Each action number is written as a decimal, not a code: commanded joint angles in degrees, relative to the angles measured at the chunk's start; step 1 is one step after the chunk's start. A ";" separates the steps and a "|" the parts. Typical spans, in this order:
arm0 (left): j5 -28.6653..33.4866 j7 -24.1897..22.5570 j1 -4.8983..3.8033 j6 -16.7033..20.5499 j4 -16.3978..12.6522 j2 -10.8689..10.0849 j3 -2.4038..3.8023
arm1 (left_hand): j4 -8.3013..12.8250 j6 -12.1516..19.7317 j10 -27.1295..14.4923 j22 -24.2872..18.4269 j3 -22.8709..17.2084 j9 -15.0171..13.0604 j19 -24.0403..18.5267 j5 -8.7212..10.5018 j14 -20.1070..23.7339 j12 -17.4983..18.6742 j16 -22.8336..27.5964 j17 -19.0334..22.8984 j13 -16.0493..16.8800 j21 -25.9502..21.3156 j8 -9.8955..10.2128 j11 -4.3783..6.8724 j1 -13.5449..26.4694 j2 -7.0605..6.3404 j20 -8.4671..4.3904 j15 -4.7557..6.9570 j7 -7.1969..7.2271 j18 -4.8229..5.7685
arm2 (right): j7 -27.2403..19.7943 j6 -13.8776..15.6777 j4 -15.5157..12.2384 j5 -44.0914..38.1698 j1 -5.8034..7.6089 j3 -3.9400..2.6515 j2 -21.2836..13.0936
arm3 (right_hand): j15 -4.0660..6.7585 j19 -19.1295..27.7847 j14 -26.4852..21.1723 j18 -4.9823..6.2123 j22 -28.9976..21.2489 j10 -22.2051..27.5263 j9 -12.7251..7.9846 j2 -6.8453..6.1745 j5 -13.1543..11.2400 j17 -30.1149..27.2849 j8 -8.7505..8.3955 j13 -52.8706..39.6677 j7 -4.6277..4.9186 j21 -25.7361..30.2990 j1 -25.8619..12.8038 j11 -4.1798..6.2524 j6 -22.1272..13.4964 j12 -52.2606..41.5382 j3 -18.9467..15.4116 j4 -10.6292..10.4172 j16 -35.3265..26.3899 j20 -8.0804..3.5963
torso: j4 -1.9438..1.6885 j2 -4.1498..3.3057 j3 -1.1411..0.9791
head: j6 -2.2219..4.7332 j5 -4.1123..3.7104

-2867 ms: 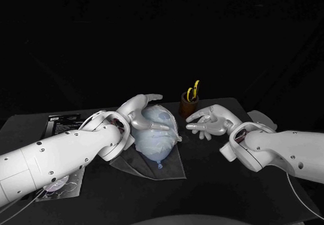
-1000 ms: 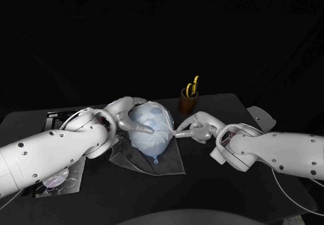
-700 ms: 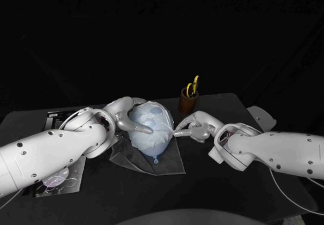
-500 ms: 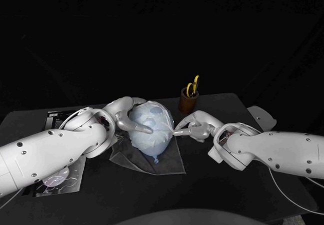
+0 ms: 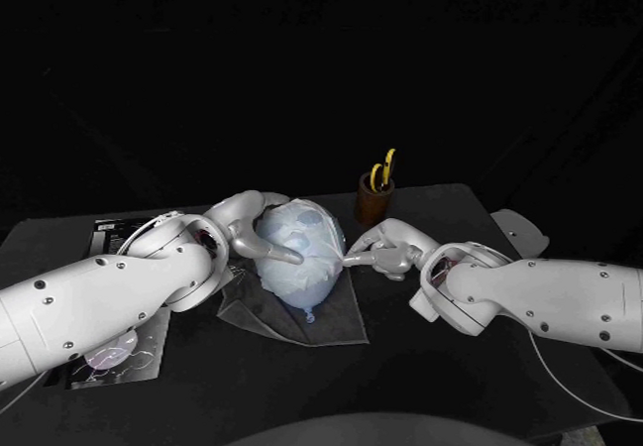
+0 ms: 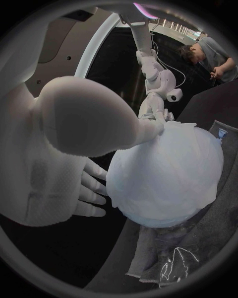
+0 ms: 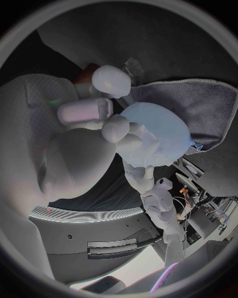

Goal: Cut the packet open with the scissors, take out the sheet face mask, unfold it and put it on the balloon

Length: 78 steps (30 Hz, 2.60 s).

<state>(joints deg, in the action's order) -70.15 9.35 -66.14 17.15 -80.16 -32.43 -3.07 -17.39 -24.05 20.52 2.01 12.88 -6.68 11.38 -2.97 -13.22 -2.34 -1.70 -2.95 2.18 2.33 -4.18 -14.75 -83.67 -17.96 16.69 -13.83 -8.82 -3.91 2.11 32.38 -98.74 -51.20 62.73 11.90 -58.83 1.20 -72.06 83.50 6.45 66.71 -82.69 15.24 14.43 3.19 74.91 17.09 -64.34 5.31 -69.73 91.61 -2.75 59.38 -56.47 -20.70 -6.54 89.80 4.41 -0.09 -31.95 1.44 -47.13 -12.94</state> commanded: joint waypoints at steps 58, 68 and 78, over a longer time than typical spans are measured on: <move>0.22 0.21 0.00 -0.60 1.09 0.49 -0.03 | 0.04 -0.42 0.35 0.16 0.16 -0.12 0.46 -0.18 -0.76 0.16 -0.44 -0.19 0.04 0.37 -0.38 0.38 -1.22 0.09 -0.13 0.21 -7.58 -1.67 | 0.74 2.15 -1.44 7.12 0.09 -0.20 -4.81 | 1.68 -1.06 6.50 -0.77 2.22 -5.97 2.84 1.68 -0.31 15.09 2.98 -23.49 -0.50 -1.42 1.86 2.37 0.99 -30.08 7.19 9.87 0.20 -1.06 | 0.01 0.06 -0.01 | 0.00 -0.81; 0.25 0.16 0.00 -0.56 1.17 0.62 -0.03 | 0.04 -0.40 0.34 0.19 0.15 -0.13 0.55 -0.18 -0.81 0.17 -0.45 -0.20 0.04 0.42 -0.38 0.44 -1.38 0.09 -0.13 0.29 -7.54 -1.82 | 5.19 -2.17 -0.65 7.63 0.13 -0.19 -4.97 | -0.32 5.97 4.53 0.96 -5.42 -1.05 1.59 -3.03 0.24 7.83 -0.81 -17.06 2.25 6.66 -9.13 -0.01 -5.23 -19.21 1.91 8.64 -2.75 0.20 | 0.01 0.04 -0.01 | 0.26 -0.86; 0.39 0.02 0.00 -0.63 1.17 0.63 -0.03 | 0.04 -0.37 0.30 0.19 0.15 -0.12 0.55 -0.18 -0.79 0.17 -0.45 -0.20 0.04 0.42 -0.37 0.45 -1.43 0.10 -0.13 0.31 -7.53 -1.87 | 2.34 -0.13 0.80 12.19 0.31 -0.22 -4.56 | -2.03 12.26 1.83 2.80 -12.51 4.01 1.53 -3.28 1.76 1.66 -2.42 -11.48 4.01 15.31 -13.08 -1.80 -9.68 -11.52 -4.55 5.87 -5.69 2.71 | 0.04 0.01 -0.06 | 0.57 -0.86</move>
<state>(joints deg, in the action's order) -69.79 9.35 -66.15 17.08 -79.01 -31.88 -3.07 -17.39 -24.05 20.72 2.10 12.88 -6.73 11.59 -2.96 -13.64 -2.34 -1.93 -3.09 2.18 2.57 -4.18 -14.54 -84.59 -17.96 16.48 -13.41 -8.82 -4.79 5.95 31.97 -98.01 -41.49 62.98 11.73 -63.56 -0.64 -59.57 84.02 8.89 54.04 -78.22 16.68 10.43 4.67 74.91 14.40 -64.29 9.63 -54.26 78.10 -4.60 49.49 -67.38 -24.97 -0.56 83.92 7.10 -0.06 -31.91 1.41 -46.61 -13.82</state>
